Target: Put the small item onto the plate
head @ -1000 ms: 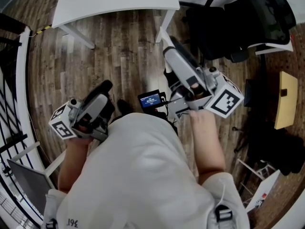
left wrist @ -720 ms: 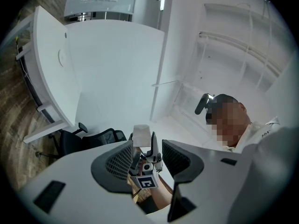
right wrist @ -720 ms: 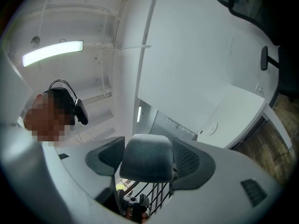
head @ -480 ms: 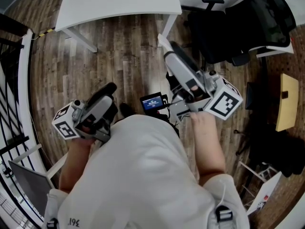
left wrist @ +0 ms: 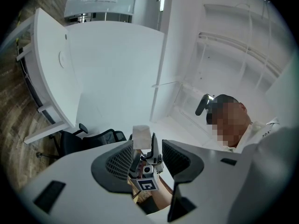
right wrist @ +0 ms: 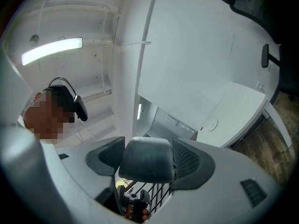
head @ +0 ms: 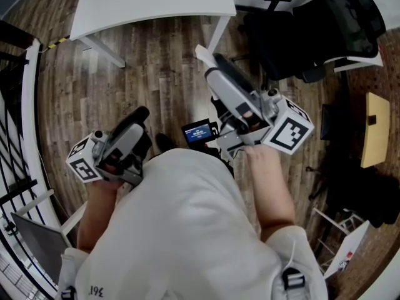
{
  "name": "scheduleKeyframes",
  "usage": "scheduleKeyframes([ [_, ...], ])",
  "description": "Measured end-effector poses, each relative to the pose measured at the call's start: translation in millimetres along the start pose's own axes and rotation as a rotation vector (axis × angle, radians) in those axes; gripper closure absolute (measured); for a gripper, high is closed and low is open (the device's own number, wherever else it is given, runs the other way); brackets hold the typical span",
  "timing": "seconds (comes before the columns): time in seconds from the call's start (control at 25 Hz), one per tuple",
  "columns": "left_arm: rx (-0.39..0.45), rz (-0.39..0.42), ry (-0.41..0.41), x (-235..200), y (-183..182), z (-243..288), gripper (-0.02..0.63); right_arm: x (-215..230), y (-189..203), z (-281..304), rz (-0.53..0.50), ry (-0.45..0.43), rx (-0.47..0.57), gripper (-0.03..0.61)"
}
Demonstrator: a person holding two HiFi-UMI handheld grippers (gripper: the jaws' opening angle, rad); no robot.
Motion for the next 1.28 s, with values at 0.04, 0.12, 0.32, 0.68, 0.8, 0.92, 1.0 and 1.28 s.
scheduleKeyframes([
  [0.04,0.001,-0.001,0.002,1,0,0,0.433,0,1,0,-0.003,0.005,-0.005,0.256],
  [0.12,0.001,0.000,0.006,2,0,-1,0.433,-1,3,-1,-0.006,0.011,-0.008,0.256],
  [0.32,-0.001,-0.004,0.012,3,3,-5,0.433,-5,10,-1,-0.001,0.016,-0.006,0.256],
  [0.68,-0.004,-0.010,0.023,6,1,-12,0.433,-10,18,1,-0.004,0.029,-0.006,0.256],
  [0.8,-0.001,-0.015,0.024,6,2,-16,0.433,-10,22,2,-0.001,0.034,-0.007,0.256],
  [0.92,-0.002,-0.020,0.026,6,0,-22,0.433,-11,27,7,0.001,0.035,-0.011,0.256],
  [1.0,0.000,-0.022,0.026,5,-3,-25,0.433,-12,30,10,0.003,0.037,-0.012,0.256],
  [1.28,0.015,-0.021,0.025,5,-17,-42,0.433,-12,41,26,0.005,0.046,-0.016,0.256],
])
Point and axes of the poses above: the fingertips, and each gripper's own axes: z forward along the fingers, x to its right, y out of its underside, the point moved 4 cm from there along -z, backward along the fingers, and after that the axes turned 4 degrees about -x, right-handed, at the moved point
